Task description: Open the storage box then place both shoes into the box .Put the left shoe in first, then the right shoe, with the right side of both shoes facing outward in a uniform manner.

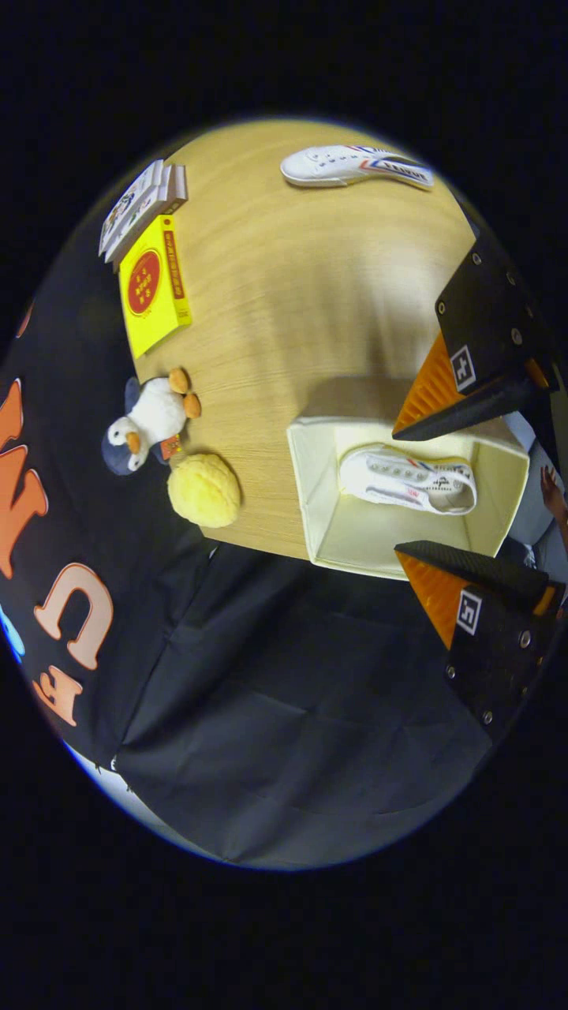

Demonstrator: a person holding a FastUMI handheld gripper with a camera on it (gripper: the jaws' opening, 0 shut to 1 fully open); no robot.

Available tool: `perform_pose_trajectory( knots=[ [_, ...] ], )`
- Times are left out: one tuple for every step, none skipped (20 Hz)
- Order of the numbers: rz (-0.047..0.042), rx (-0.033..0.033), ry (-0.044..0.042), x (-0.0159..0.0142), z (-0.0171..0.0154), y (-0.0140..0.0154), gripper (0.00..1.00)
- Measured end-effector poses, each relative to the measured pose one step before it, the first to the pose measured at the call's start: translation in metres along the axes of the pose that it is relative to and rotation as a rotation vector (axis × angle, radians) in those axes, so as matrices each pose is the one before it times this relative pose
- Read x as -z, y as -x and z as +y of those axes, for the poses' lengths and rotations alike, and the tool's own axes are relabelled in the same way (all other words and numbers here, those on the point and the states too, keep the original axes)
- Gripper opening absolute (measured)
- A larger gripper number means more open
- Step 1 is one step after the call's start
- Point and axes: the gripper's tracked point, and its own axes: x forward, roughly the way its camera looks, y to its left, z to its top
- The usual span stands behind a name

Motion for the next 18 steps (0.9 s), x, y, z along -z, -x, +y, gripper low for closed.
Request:
perform_pose_trajectory(
  knots=[
    [-0.02996,0.01741,0.02465,-0.00339,-0.01819,0.01234,0.81],
    [-0.02330,0.02242,0.01670,-0.00073,-0.01855,0.01097,0.83],
    [-0.01877,0.02530,0.01017,-0.00099,-0.02000,0.00884,0.86],
    [-0.01582,0.02566,0.00700,0.00180,-0.02002,0.00785,0.87],
    [-0.01174,0.03161,0.00080,0.00117,-0.02196,0.00650,0.87],
    [-0.00875,0.03048,-0.00169,0.00280,-0.02246,0.00664,0.88],
    [-0.00545,0.03372,-0.00560,0.00233,-0.02299,0.00487,0.88],
    [-0.00561,0.03070,-0.00776,0.00302,-0.02294,0.00455,0.88],
    [-0.00683,0.03362,-0.00522,0.00190,-0.02289,0.00322,0.88],
    [-0.00514,0.03607,-0.00542,0.00338,-0.02497,0.00234,0.89],
    [-0.00155,0.03501,-0.00588,0.00294,-0.02171,0.00072,0.89],
    [-0.00136,0.03360,-0.00467,0.00352,-0.02209,0.00021,0.89],
    [0.00039,0.03124,-0.00290,0.00372,-0.01948,-0.00059,0.89],
    [0.00111,0.03004,0.00264,0.00399,-0.01884,-0.00182,0.89],
    [0.00147,0.02480,0.00745,0.00448,-0.01639,-0.00266,0.88],
    [0.00660,0.02351,0.01132,0.00562,-0.01444,-0.00301,0.89],
    [0.01258,0.01434,0.01048,0.00698,-0.01099,-0.00412,0.89],
    [0.01592,0.00934,0.00905,0.00713,-0.00792,-0.00585,0.89]
  ],
)
